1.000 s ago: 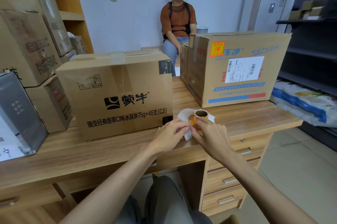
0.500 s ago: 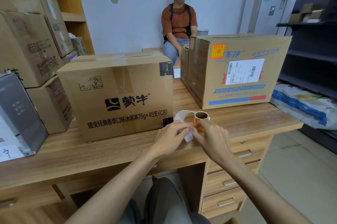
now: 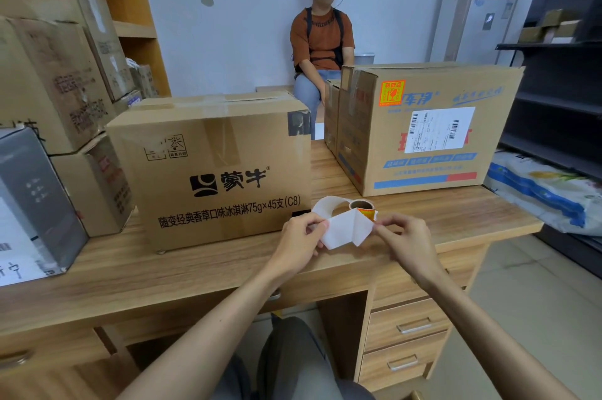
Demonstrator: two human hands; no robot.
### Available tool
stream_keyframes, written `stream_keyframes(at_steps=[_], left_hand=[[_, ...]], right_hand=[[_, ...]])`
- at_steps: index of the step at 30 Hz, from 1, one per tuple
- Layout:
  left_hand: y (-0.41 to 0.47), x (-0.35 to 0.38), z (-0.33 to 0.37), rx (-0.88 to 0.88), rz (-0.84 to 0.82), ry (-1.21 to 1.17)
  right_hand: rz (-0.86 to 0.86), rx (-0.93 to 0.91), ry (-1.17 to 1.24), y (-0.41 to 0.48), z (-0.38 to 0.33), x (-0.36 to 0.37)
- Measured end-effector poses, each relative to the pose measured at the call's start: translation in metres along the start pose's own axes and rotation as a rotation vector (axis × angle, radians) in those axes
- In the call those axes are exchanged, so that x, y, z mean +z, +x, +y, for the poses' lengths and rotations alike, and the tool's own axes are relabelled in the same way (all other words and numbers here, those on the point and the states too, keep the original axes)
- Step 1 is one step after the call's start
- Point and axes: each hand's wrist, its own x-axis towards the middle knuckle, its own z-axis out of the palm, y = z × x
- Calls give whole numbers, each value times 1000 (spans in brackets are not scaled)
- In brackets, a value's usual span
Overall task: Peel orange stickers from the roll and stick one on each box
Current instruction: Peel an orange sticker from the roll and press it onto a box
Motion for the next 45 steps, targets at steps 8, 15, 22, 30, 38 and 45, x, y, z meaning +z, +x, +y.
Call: stream_keyframes(at_steps=[8,15,22,30,38,45], left_hand=[[1,-8,6,14,1,4],[-3,-44,38,233,99,219],[-24,-89,82,228,279,33],[-52,-136,101,177,485,-151],[-72,-180,100,171,534,-99],[-91,-231,95,211,430,-7]], right_hand=[[121,19,111,-7,-24,-29],[132,-226,50,-12,-70,-18],[241,-744,-368,-15,-117,36],[436,-1151,-609,-22,-155,97],[331,-1183,-396,-32,-181,119],[23,-794,7,-25,-200,130]])
